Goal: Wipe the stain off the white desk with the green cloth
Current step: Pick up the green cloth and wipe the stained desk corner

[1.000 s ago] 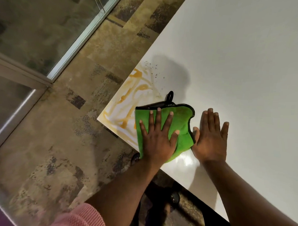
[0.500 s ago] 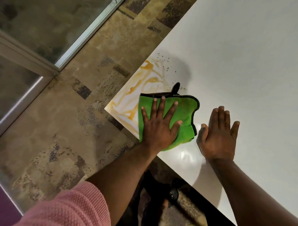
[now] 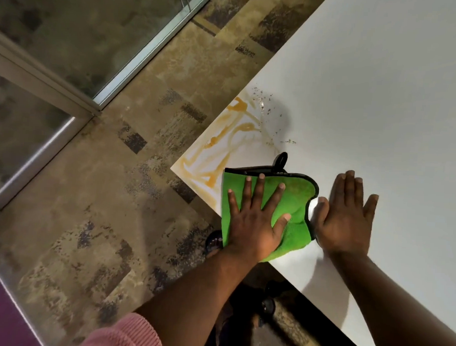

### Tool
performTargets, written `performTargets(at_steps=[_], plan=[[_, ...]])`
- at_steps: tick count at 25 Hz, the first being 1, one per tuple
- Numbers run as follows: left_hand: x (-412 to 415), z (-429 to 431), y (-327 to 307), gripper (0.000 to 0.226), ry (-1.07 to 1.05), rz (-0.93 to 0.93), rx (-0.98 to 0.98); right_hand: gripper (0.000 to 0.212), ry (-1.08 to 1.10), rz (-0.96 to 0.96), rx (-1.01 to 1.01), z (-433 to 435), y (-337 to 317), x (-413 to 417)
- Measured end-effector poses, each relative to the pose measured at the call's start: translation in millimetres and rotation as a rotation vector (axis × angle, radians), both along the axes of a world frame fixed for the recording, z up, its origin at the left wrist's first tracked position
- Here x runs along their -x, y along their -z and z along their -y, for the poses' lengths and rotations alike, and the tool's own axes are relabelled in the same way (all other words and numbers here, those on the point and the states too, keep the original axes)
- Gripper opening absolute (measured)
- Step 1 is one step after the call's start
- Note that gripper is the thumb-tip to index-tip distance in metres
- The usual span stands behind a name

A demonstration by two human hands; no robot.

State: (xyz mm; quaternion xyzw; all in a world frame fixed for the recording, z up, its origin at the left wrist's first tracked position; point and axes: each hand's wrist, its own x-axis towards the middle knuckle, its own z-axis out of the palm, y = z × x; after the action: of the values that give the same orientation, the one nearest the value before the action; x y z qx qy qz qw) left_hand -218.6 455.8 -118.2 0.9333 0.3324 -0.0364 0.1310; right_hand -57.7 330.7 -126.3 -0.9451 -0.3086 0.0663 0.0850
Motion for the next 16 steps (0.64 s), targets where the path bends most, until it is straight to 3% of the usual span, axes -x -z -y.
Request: performTargets(at_steps=[4,10,16], plan=[[-56,-16,-3,0.068,0.065,0.072,0.017,0.069,-0.019,-0.004,0.007,3,1,-2],[-126,-49,-2,0.068,-0.042,0.1,-0.008,0.066,0.028,-0.008,-0.04,1,-3,1],[-113,-28,-3,0.071,-0.117,0.103,0.017,0.066,0.032,-0.053,-0.114,-1,-8,3]])
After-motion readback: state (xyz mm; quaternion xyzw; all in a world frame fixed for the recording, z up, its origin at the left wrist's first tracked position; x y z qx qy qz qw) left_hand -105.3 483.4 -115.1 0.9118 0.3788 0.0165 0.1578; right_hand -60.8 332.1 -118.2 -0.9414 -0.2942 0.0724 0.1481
